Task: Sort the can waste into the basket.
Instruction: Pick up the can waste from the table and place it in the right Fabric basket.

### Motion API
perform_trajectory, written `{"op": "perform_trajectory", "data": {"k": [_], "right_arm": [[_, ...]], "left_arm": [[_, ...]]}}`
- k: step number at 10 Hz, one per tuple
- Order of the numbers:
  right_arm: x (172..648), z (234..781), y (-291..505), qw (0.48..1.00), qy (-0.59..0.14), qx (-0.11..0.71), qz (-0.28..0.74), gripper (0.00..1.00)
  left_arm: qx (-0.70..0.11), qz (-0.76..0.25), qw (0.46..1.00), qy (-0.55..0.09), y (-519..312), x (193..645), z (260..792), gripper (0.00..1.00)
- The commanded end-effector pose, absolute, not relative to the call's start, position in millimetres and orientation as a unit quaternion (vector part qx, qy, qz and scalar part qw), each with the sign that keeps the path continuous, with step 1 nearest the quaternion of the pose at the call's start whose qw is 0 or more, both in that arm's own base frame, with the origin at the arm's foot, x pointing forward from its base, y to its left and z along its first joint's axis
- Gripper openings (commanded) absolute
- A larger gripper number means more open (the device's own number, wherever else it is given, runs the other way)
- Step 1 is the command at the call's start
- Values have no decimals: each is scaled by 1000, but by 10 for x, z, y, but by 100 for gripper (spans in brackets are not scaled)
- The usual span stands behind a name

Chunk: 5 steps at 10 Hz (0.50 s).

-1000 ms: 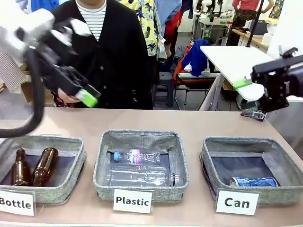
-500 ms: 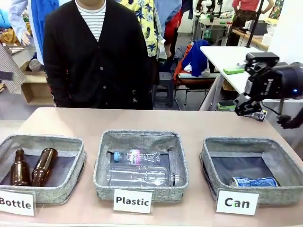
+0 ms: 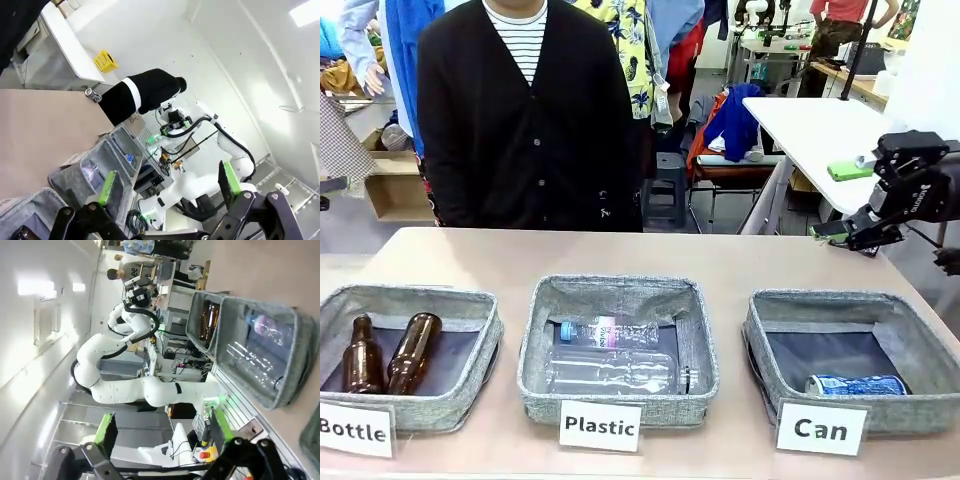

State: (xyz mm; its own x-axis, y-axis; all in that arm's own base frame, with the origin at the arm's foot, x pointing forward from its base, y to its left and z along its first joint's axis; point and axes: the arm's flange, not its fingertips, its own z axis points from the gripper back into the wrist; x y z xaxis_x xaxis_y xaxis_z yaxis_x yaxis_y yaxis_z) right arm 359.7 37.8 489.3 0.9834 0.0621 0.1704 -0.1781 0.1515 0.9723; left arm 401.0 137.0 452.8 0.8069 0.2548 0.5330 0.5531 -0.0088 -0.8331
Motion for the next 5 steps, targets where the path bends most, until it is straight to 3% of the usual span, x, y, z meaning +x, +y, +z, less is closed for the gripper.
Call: {"op": "perform_trajectory", "data": {"k": [1, 5], "right_arm": [[3595, 4920, 493, 746, -26, 661, 70, 100], [3595, 4920, 493, 746, -26, 661, 70, 100]], "left_arm": [[-696, -142, 645, -282, 1350, 3915, 4752, 100], [-696, -142, 645, -282, 1350, 3915, 4752, 100]]}}
